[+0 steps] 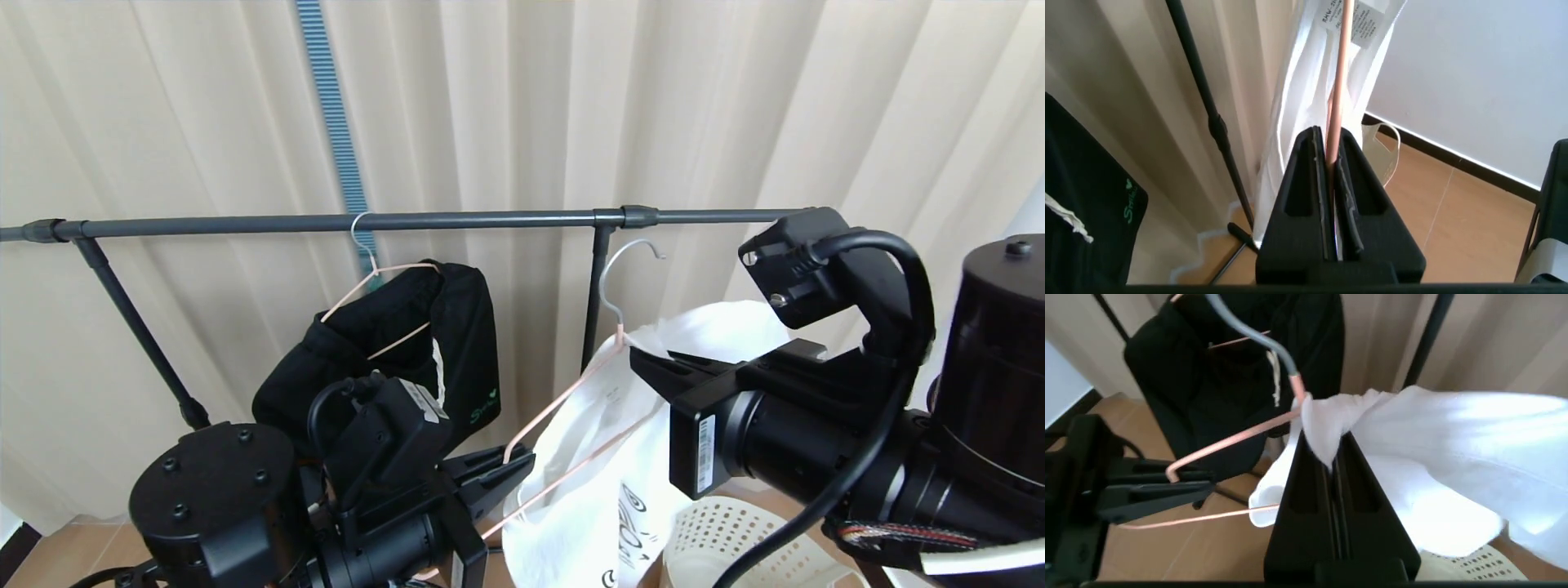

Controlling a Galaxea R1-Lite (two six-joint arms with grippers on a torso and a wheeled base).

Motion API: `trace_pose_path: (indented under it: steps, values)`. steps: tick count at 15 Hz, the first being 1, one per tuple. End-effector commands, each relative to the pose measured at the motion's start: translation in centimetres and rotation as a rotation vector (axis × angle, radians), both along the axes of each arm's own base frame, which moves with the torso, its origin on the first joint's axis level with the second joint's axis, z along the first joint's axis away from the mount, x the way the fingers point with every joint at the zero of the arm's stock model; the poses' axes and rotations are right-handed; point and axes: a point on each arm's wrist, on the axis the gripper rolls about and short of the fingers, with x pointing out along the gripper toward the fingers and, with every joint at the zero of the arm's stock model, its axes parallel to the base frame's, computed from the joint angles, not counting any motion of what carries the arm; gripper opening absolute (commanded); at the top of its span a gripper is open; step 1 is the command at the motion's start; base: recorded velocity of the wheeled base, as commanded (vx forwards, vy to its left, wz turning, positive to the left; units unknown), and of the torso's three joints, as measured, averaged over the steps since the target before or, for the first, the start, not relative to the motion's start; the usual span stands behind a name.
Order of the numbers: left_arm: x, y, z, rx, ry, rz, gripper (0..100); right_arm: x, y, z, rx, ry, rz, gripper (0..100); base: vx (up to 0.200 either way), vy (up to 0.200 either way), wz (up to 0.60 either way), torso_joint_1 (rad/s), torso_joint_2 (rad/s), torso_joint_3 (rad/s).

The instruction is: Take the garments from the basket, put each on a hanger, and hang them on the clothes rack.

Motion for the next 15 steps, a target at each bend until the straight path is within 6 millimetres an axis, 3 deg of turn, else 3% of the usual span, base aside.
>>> trace_pose_path:
  steps: [1,3,15]
  values:
    - [0.0,0.0,-0.2,0.004,0.006,0.002,0,-0.5,-0.6,0.5,0.021,-0.008,0.018,0,0.000,0.000,0.00,0.000,0.00,0.000]
    - [0.0,0.1,-0.1,-0.014,-0.011,0.002,0,-1.2,-1.0,0.7,0.056,-0.010,0.094,0,0.000,0.000,0.00,0.000,0.00,0.000]
    - [-0.3,0.5,0.3,-0.060,-0.059,0.005,0,-0.6,-1.0,-0.3,0.017,-0.001,0.069,0,0.000,0.000,0.00,0.000,0.00,0.000]
